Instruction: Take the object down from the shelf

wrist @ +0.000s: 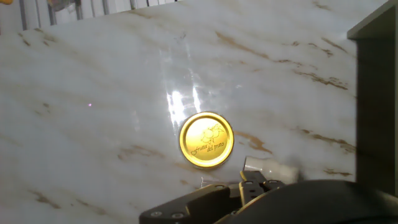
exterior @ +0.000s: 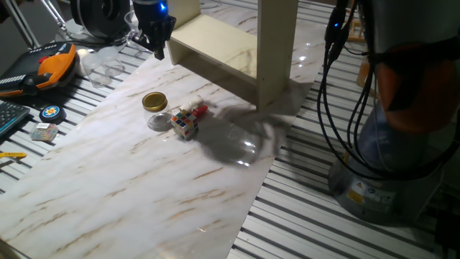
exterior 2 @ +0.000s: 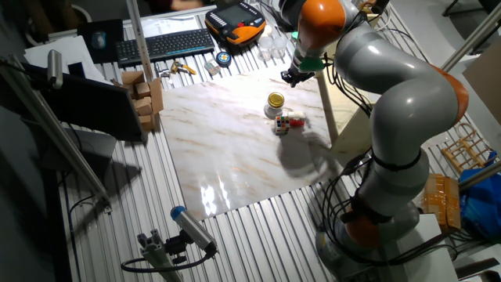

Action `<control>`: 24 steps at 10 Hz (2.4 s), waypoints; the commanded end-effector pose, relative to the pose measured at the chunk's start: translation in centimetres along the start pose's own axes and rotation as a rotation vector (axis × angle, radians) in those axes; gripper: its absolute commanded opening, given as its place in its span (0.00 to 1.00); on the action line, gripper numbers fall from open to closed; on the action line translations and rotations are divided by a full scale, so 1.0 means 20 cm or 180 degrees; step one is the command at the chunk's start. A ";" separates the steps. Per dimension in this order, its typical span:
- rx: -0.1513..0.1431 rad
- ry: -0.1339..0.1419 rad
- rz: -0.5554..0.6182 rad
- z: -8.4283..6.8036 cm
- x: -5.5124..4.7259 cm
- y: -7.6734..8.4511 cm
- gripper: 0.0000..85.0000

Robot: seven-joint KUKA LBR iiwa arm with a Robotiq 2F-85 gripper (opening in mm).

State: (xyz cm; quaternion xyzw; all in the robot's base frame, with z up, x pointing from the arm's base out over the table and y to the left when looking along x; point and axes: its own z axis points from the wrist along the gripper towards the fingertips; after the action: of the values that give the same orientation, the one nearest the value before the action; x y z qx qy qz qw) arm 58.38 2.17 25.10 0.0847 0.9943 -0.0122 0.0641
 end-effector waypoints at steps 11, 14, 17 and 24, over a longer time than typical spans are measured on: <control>-0.0080 0.0138 -0.0217 -0.24 0.32 0.08 0.00; -0.0240 0.0155 -0.0440 -0.26 0.39 -0.01 0.00; -0.0279 0.0166 -0.0509 -0.26 0.40 -0.05 0.00; -0.0256 0.0082 -0.0823 -0.31 0.33 -0.09 0.00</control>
State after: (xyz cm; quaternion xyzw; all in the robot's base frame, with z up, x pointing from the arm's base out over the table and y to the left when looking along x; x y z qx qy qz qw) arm 50.76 1.65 30.37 -0.0459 0.9974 0.0198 0.0525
